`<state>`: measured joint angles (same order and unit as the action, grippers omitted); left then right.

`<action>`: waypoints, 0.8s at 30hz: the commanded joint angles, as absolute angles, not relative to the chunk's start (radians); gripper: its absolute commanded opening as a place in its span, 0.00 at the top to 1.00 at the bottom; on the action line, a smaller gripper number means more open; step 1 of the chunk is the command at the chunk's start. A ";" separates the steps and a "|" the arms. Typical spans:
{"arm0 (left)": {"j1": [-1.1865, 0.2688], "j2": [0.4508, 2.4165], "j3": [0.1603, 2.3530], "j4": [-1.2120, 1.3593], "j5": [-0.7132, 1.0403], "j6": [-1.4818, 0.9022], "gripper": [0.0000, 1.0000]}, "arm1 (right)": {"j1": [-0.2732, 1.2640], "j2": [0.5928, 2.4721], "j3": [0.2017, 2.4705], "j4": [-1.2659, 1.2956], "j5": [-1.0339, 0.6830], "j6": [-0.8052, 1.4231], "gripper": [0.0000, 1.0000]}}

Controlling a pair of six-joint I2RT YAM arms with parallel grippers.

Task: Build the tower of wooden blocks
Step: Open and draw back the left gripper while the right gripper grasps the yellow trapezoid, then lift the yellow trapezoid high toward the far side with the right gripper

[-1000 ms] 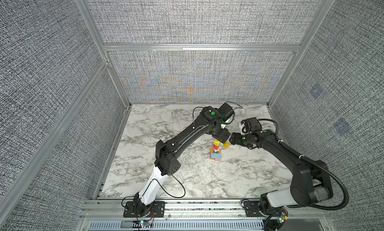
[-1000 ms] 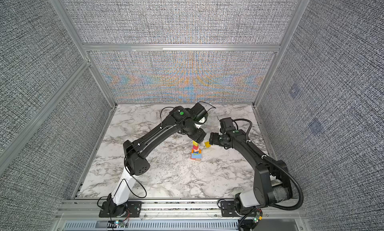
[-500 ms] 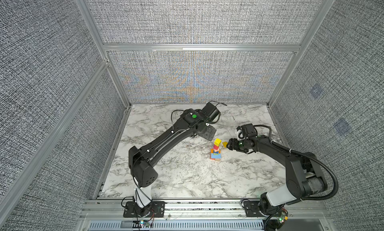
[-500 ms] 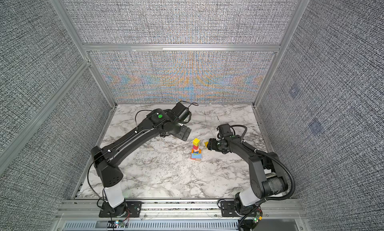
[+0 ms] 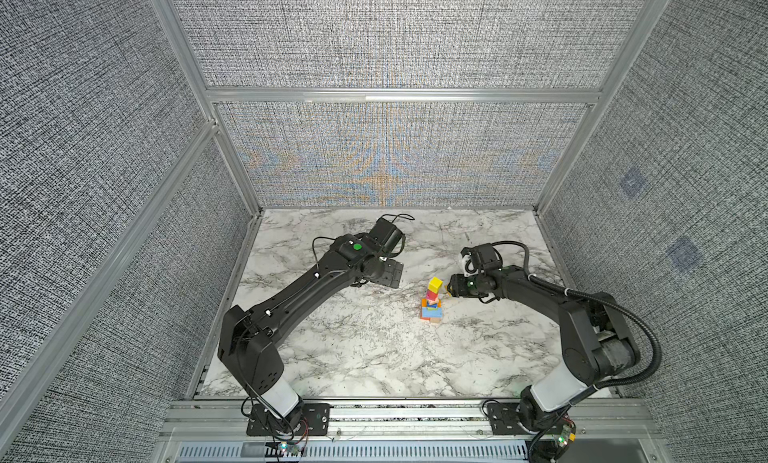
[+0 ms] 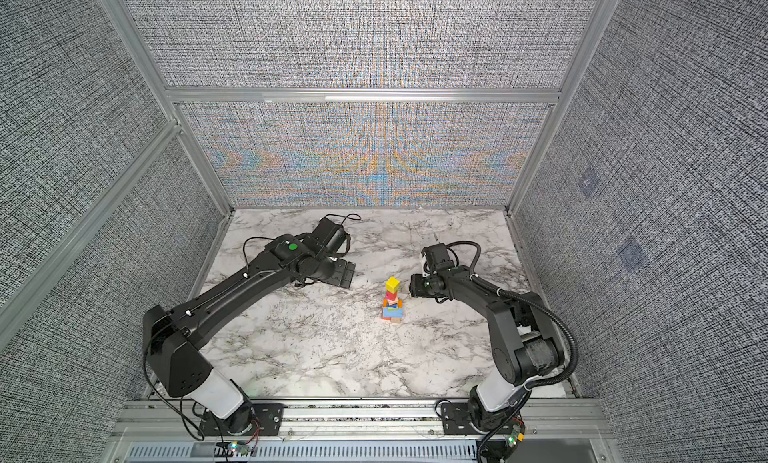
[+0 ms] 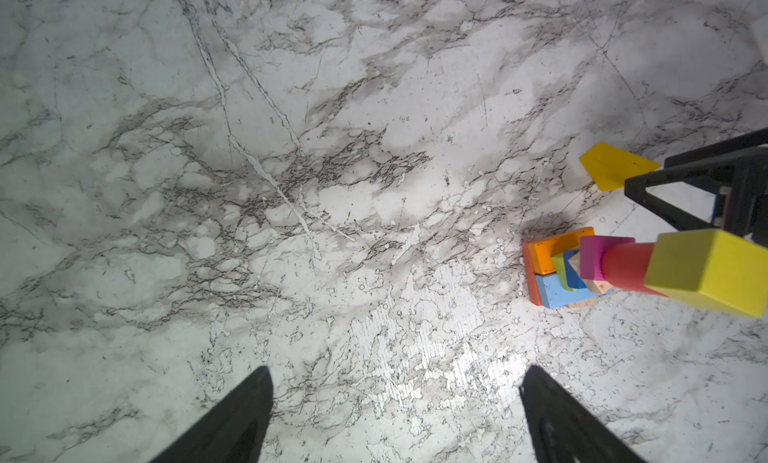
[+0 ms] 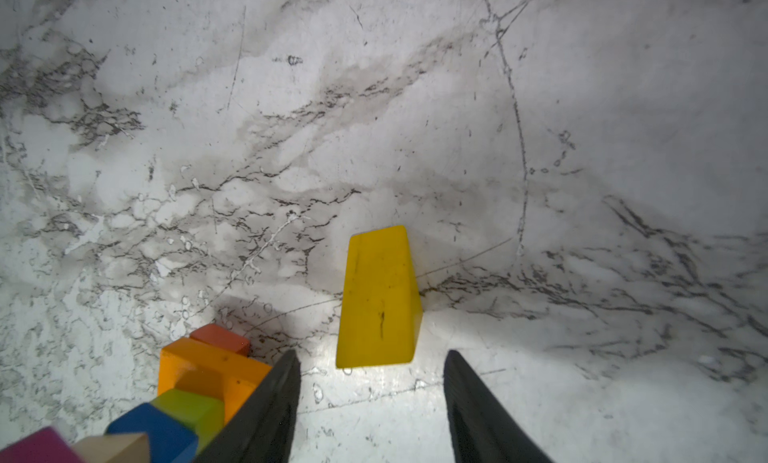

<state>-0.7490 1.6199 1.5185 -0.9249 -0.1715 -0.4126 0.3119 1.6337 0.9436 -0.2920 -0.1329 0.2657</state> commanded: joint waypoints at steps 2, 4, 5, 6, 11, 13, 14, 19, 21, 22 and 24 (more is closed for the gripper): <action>-0.734 1.599 1.483 -0.877 -0.143 -0.423 0.05 | 0.326 1.646 0.955 -0.307 -0.085 0.245 0.43; -0.729 1.597 1.471 -0.870 -0.138 -0.424 0.05 | 0.327 1.653 0.958 -0.310 -0.076 0.242 0.43; -0.726 1.596 1.464 -0.868 -0.137 -0.424 0.05 | 0.329 1.656 0.958 -0.311 -0.073 0.241 0.44; -0.725 1.596 1.460 -0.865 -0.135 -0.423 0.05 | 0.329 1.661 0.963 -0.313 -0.069 0.240 0.44; -0.715 1.590 1.439 -0.851 -0.129 -0.426 0.05 | 0.329 1.692 0.986 -0.316 -0.070 0.243 0.58; -0.713 1.588 1.432 -0.849 -0.127 -0.428 0.05 | 0.330 1.706 0.987 -0.320 -0.071 0.243 0.61; -0.712 1.588 1.430 -0.850 -0.126 -0.428 0.05 | 0.329 1.712 1.011 -0.322 -0.071 0.243 0.62; -0.706 1.584 1.419 -0.846 -0.126 -0.428 0.05 | 0.329 1.723 1.032 -0.321 -0.071 0.241 0.69; -0.701 1.587 1.416 -0.844 -0.126 -0.428 0.05 | 0.329 1.726 1.037 -0.322 -0.074 0.243 0.72; -0.700 1.589 1.416 -0.841 -0.124 -0.430 0.05 | 0.330 1.727 1.038 -0.322 -0.074 0.243 0.73; -0.697 1.594 1.418 -0.836 -0.125 -0.432 0.06 | 0.329 1.728 1.042 -0.325 -0.075 0.243 0.75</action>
